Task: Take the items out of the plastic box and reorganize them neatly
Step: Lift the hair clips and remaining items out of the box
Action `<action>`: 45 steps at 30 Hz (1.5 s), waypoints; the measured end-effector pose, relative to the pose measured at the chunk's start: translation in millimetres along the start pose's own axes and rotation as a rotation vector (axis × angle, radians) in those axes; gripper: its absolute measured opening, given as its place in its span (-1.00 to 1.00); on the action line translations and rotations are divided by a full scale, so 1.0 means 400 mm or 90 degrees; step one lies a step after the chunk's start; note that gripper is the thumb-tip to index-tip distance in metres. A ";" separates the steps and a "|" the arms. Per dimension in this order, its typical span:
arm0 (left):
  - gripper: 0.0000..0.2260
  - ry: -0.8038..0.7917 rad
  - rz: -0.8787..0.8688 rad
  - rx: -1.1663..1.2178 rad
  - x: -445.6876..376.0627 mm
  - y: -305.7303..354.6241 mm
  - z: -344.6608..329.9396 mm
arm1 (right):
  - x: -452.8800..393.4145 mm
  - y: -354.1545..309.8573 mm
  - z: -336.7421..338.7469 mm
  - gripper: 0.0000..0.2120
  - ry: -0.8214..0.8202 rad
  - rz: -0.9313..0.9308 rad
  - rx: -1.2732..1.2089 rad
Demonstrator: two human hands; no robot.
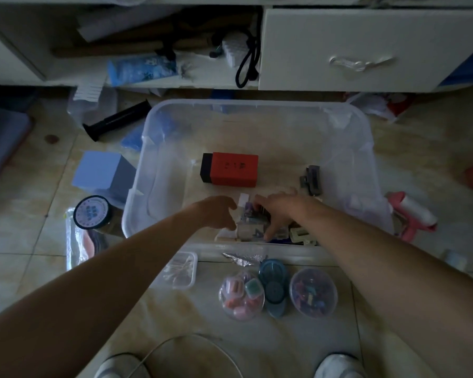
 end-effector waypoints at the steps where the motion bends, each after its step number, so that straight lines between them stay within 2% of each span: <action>1: -0.42 -0.013 -0.001 0.015 0.003 0.004 -0.009 | 0.006 -0.002 -0.003 -0.05 0.012 0.006 -0.002; 3: -0.42 -0.030 -0.001 0.029 0.006 0.007 -0.022 | 0.010 0.006 -0.002 -0.05 0.043 0.014 -0.033; 6: -0.44 -0.024 0.006 0.028 0.005 0.000 -0.025 | 0.005 0.048 0.005 -0.07 0.032 -0.024 -0.186; 10: -0.49 0.005 0.007 0.029 0.008 -0.003 -0.010 | 0.010 0.077 0.001 -0.31 -0.029 -0.028 -0.233; 12: -0.52 0.012 0.004 0.022 0.008 0.004 -0.004 | 0.010 0.102 0.010 -0.39 -0.026 -0.043 -0.287; 16: -0.62 0.038 -0.002 -0.012 0.010 0.015 0.012 | 0.011 0.231 0.080 -0.58 0.092 -0.145 -0.456; 18: -0.65 0.054 0.001 -0.024 0.012 0.017 0.019 | 0.021 0.290 0.106 -0.66 0.141 -0.184 -0.442; 21: -0.68 0.072 0.012 -0.037 0.006 0.011 0.027 | 0.026 0.323 0.096 -0.61 0.149 -0.254 -0.345; 24: -0.71 0.094 0.009 -0.034 -0.005 0.012 0.033 | 0.011 0.286 0.048 -0.55 0.091 -0.273 -0.273; 30: -0.74 0.133 -0.045 -0.007 -0.007 0.021 0.037 | -0.011 0.237 0.005 -0.48 0.014 -0.280 -0.274; 32: -0.75 0.142 -0.052 -0.001 -0.009 0.020 0.039 | -0.010 0.241 -0.012 -0.50 0.034 -0.309 -0.252; 35: -0.76 0.154 -0.059 0.005 -0.014 0.024 0.045 | -0.046 0.265 -0.062 -0.64 0.090 -0.381 -0.297; 39: -0.82 0.124 -0.104 0.019 -0.046 0.053 0.042 | -0.032 0.267 -0.039 -0.77 0.168 -0.345 -0.328; 42: -0.55 0.038 -0.144 -0.011 -0.083 0.121 0.017 | -0.021 0.268 -0.029 -0.74 0.164 -0.335 -0.342; 45: -0.28 0.024 -0.173 -0.011 -0.131 0.195 0.000 | -0.025 0.265 -0.018 -0.66 0.147 -0.318 -0.405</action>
Point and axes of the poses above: each hand's wrist, its own x-axis away from the middle knuckle, its own z-axis out of the back of the hand, y = z × x, the point moved 9 cm from there along -x, towards the middle knuckle, and after that the axes turned 13 degrees about -z, right-handed, at the moved point
